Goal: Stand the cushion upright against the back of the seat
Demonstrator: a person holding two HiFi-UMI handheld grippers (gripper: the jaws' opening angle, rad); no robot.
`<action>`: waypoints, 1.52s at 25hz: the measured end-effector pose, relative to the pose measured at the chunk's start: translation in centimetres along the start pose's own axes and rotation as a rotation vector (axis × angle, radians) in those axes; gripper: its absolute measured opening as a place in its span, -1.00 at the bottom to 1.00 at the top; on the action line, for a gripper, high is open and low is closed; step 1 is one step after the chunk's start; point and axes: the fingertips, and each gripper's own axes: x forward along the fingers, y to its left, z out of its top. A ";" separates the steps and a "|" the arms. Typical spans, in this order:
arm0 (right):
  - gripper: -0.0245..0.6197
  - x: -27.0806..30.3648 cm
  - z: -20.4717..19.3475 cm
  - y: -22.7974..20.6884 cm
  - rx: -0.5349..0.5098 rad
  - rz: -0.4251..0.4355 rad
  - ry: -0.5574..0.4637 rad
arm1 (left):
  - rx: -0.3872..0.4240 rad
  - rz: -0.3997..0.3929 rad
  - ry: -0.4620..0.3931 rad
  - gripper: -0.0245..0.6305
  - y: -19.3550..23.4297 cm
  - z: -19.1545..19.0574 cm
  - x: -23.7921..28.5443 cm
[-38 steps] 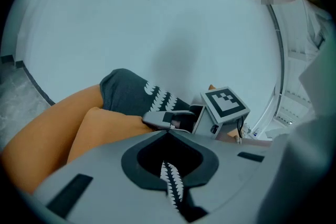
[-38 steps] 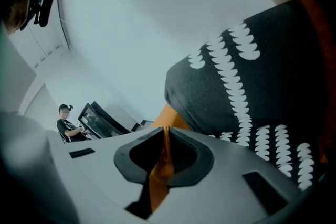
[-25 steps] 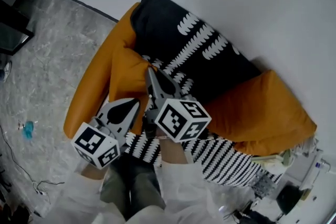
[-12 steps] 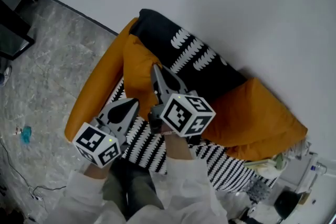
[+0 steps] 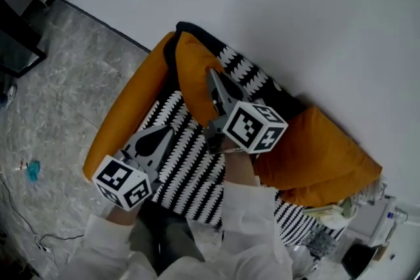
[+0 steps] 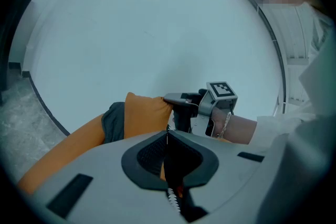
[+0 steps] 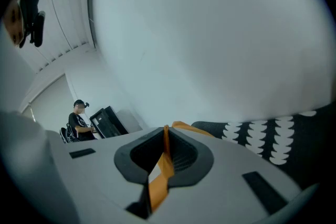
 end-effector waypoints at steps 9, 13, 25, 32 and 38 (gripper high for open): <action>-0.84 1.1 1.2 0.2 -0.024 0.046 -0.004 | -0.003 0.000 0.002 -0.90 0.4 -0.1 0.4; -0.84 1.4 -0.8 -1.2 -0.029 0.011 0.038 | -0.004 0.003 0.004 -0.90 0.7 -0.6 0.4; -0.83 -2.0 -2.4 -7.1 -0.198 -0.189 0.075 | 0.002 -0.001 0.043 -0.90 1.7 -2.2 0.2; -0.83 -5.1 -2.7 -9.7 -0.257 -0.333 0.047 | 0.020 -0.026 0.067 -0.90 0.3 -2.6 0.8; -0.81 -7.6 -3.3 -11.9 -0.246 -0.447 0.049 | 0.034 -0.045 0.080 -0.90 -0.3 -2.6 0.7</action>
